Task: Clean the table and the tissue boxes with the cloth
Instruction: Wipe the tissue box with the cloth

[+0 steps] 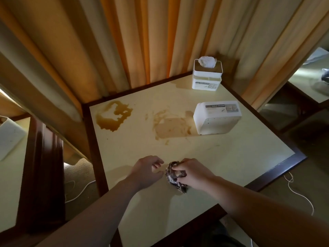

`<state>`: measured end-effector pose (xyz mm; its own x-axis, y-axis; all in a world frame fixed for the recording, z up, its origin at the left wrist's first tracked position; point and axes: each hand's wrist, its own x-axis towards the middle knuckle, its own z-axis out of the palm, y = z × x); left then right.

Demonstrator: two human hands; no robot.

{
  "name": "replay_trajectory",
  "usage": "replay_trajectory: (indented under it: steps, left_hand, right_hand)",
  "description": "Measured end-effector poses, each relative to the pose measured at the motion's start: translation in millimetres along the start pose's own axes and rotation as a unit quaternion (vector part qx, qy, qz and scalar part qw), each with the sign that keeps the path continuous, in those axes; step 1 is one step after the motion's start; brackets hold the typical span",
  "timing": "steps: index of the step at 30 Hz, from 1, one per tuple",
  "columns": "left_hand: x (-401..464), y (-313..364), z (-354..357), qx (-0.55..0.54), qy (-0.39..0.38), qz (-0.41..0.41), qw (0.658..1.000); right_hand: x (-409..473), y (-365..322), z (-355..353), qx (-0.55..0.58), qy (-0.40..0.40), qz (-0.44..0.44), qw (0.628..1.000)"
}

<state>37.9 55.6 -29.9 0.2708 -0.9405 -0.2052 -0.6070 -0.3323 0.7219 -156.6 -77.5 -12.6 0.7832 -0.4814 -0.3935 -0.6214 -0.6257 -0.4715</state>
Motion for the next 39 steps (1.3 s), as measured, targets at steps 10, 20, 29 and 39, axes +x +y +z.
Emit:
replay_trajectory:
  steps: [10,20,29,39]
  left_hand:
    - [97.1,101.1,-7.4,0.078,0.020,0.121,0.989]
    - [189.0,191.4,8.1,0.250,-0.024,0.096,0.963]
    - [190.8,203.5,21.8,0.264,0.003,0.108,0.958]
    - [211.7,241.9,-0.5,0.282,-0.113,0.143,0.942]
  right_hand:
    - [-31.1,75.4,-84.9,0.093,0.211,0.053,0.972]
    - [-51.9,137.8,-136.7,0.130,0.336,0.064,0.931]
    - [-48.5,178.5,-160.6,0.148,0.387,0.079,0.907]
    - [-36.4,206.1,-165.7,0.195,0.414,0.071,0.886]
